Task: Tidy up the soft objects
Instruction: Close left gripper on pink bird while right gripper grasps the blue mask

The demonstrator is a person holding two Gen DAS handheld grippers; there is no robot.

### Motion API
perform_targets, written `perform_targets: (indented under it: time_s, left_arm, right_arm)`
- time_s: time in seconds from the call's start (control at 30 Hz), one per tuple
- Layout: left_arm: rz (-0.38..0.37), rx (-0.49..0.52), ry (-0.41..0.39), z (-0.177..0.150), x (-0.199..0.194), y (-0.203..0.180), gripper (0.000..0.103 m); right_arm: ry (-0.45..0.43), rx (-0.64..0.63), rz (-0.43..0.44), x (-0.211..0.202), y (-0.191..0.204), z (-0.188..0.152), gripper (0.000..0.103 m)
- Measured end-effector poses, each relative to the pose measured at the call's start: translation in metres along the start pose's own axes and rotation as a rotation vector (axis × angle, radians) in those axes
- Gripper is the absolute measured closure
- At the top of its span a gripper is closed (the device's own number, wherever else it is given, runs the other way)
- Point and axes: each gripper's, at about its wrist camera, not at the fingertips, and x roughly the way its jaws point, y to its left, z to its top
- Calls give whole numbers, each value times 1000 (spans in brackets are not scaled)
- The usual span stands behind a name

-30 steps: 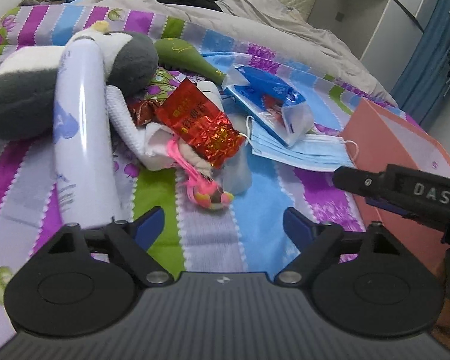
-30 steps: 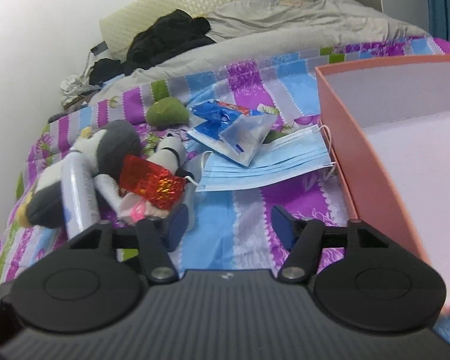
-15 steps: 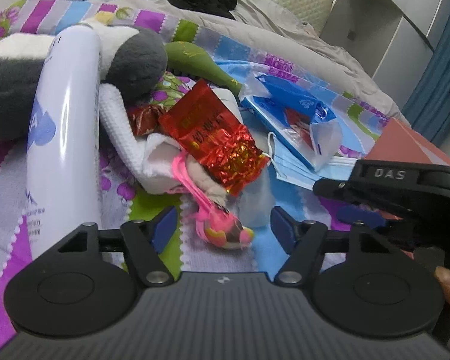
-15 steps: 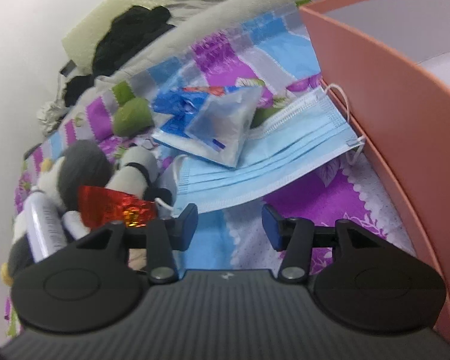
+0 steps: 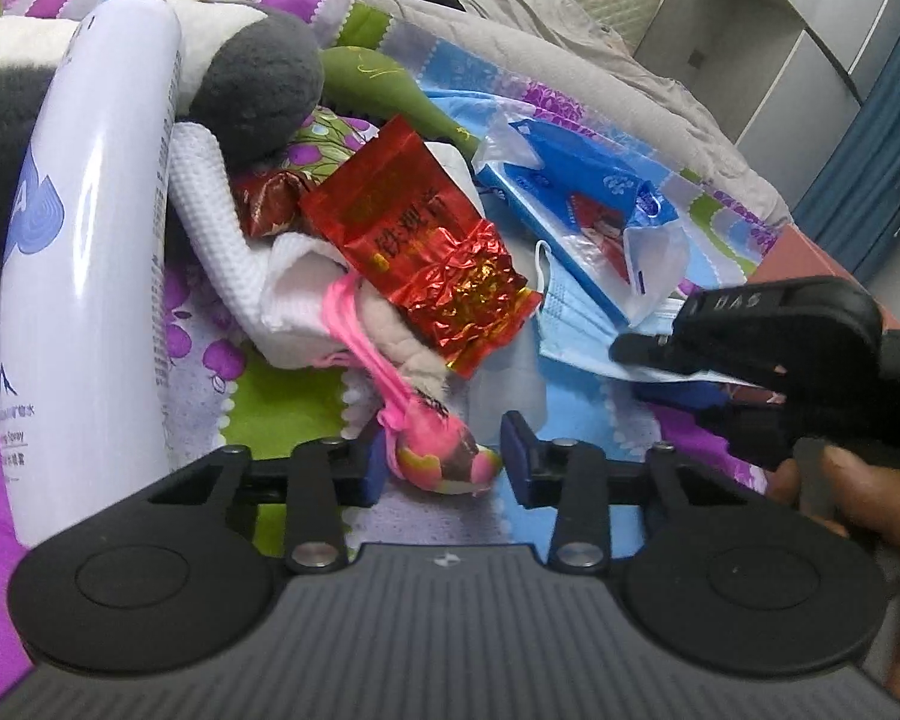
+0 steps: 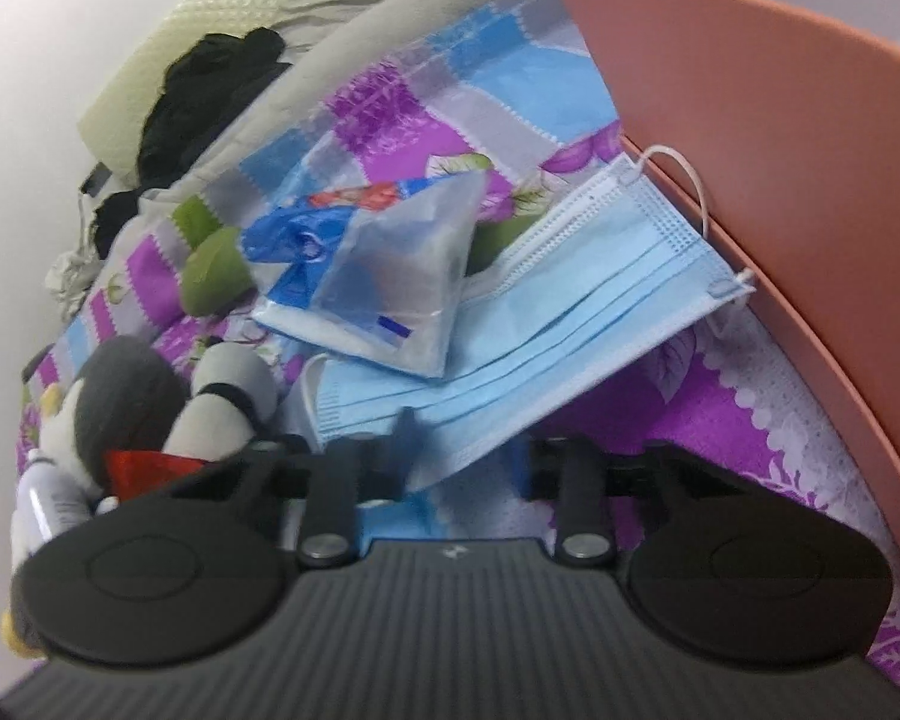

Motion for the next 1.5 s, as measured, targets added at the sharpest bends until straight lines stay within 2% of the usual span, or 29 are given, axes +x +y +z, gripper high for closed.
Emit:
perform_targets:
  time_s: [0.1, 0.3, 0.7, 1.23, 1.5]
  left_arm:
    - [6, 16, -1, -1, -4, -4, 60]
    - [0, 16, 1, -4, -18, -7, 60]
    - [10, 34, -27, -9, -82, -13, 60]
    - [16, 88, -49, -41, -170, -31, 60]
    - [11, 107, -23, -52, -187, -47, 60]
  right_arm:
    - [-11, -6, -5, -1, 1, 0, 92]
    - [-19, -66, -5, -20, 6, -3, 98]
    - [-19, -188, -6, -83, 17, -23, 99]
    - [12, -363, 9, -168, 19, -74, 99]
    - [31, -410, 38, -197, 13, -89, 99]
